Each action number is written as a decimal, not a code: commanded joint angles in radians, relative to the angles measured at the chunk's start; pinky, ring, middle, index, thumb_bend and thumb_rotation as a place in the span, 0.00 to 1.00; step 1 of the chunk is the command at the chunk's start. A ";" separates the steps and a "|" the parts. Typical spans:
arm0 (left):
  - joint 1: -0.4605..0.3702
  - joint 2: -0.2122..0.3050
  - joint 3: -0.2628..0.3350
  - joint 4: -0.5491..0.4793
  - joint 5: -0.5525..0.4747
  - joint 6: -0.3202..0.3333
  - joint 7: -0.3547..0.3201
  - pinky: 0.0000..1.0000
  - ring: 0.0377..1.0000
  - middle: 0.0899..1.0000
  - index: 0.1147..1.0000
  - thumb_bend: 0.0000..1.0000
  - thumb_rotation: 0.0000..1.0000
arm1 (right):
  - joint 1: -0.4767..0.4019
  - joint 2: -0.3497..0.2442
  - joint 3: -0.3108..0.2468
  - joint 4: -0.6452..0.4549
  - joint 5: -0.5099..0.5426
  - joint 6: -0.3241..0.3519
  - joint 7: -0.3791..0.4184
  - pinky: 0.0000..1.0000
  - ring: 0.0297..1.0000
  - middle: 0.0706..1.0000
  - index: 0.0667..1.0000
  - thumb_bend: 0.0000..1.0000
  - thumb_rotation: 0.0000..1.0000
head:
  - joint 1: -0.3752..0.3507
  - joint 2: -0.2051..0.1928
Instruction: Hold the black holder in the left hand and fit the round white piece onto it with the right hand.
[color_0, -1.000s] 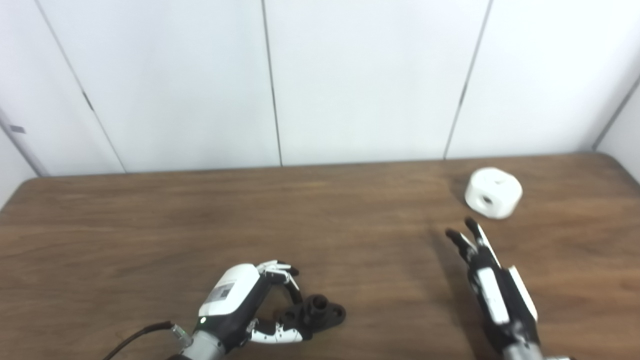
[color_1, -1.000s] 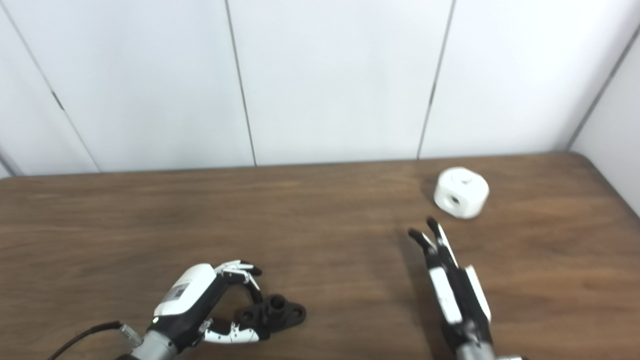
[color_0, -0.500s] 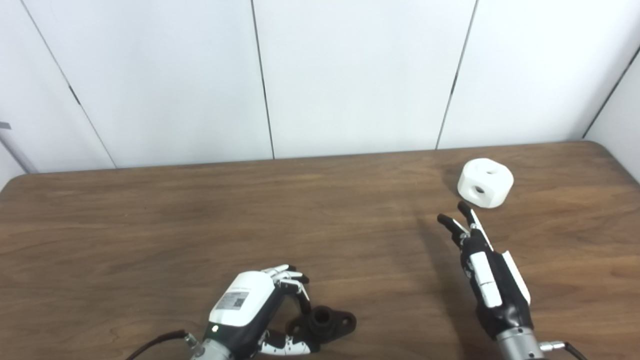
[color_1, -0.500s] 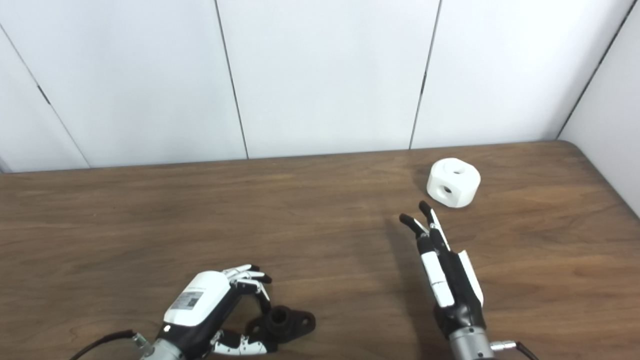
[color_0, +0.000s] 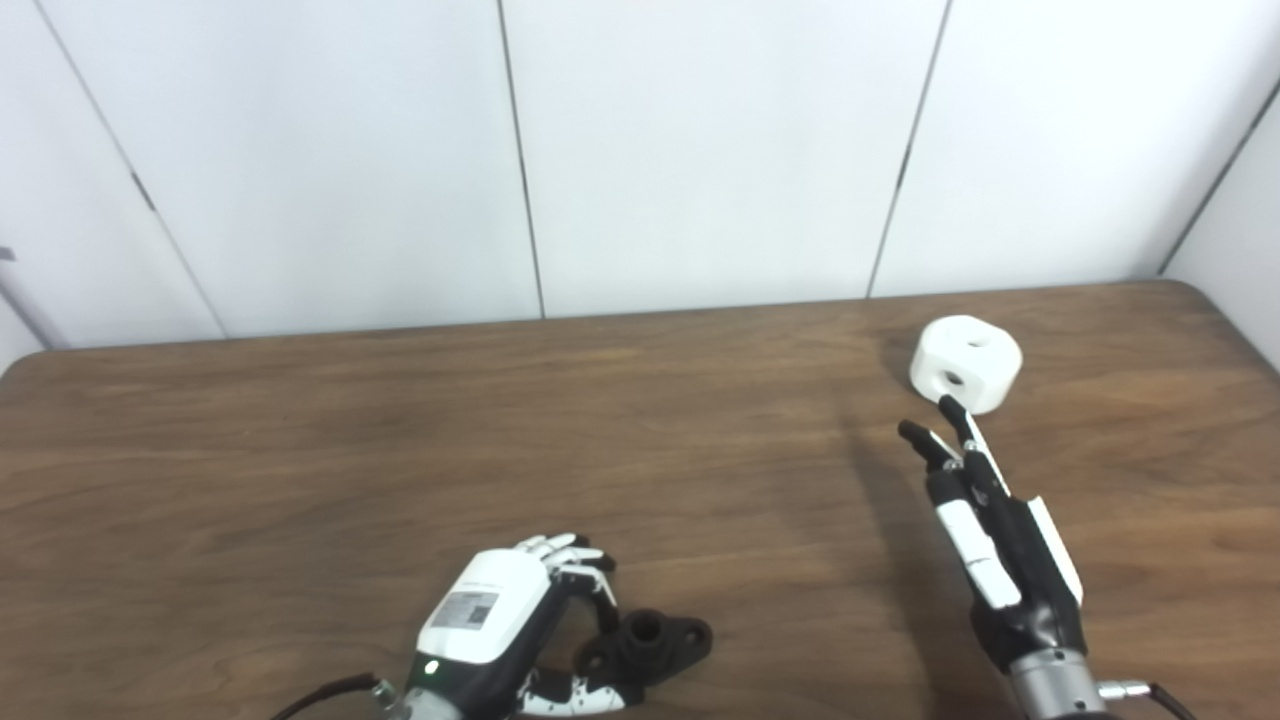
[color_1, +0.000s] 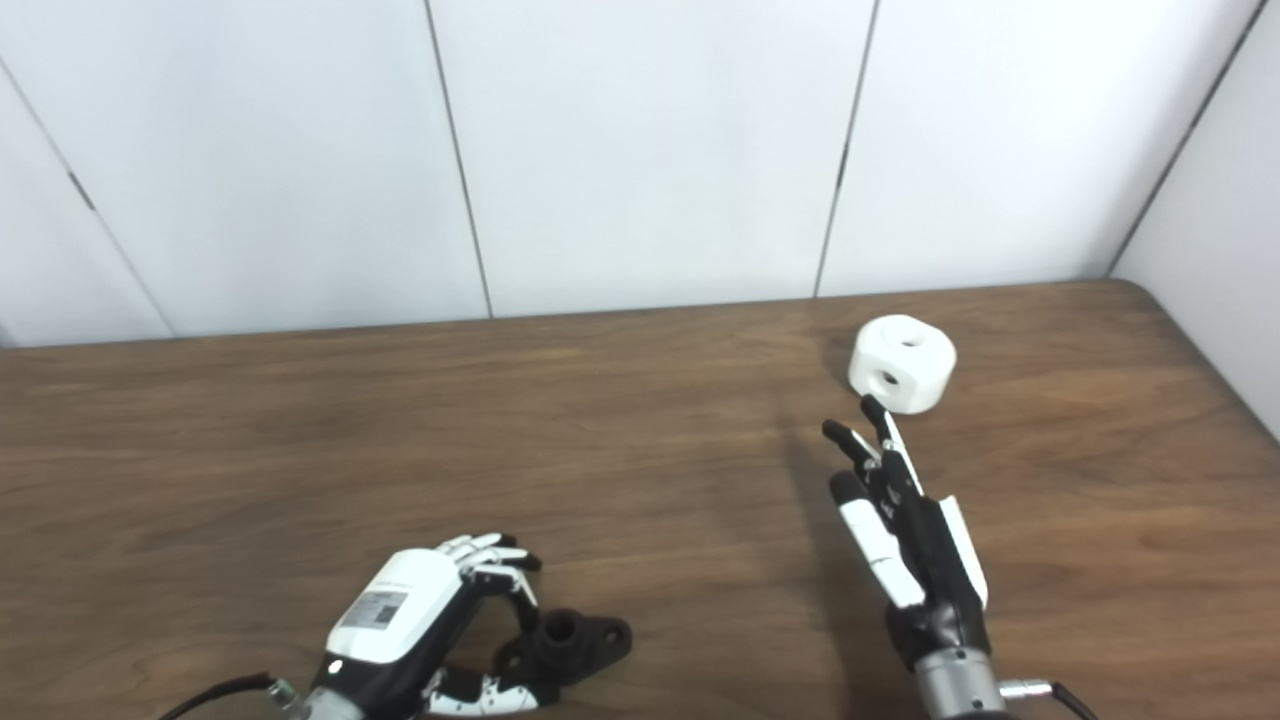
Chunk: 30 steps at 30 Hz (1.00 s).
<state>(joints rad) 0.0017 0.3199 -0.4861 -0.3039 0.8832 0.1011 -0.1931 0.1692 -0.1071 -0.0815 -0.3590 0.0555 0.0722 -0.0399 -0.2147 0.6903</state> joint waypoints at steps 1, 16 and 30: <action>0.030 0.016 -0.010 0.051 0.017 -0.001 -0.041 0.87 0.87 0.77 0.42 0.52 0.05 | 0.009 0.019 -0.013 -0.047 -0.016 -0.029 -0.016 1.00 0.97 0.92 0.96 0.62 0.58 | -0.022 -0.005; 0.028 0.036 0.029 0.082 0.009 -0.068 -0.030 0.84 0.85 0.76 0.42 0.52 0.05 | -0.176 -0.163 -0.036 -0.103 -0.436 0.162 -0.006 1.00 1.00 0.97 1.00 0.77 0.46 | -0.138 -0.036; 0.034 0.038 0.034 0.089 0.017 -0.086 -0.024 0.83 0.85 0.76 0.42 0.52 0.05 | -0.450 -0.374 0.025 0.117 -0.585 0.337 0.150 0.94 1.00 1.00 0.97 0.87 0.37 | -0.161 -0.045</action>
<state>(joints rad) 0.0071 0.3325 -0.4429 -0.2644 0.8768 -0.0036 -0.1624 -0.2205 -0.4446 -0.0554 -0.2365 -0.5127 0.4117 0.1112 -0.3758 0.6443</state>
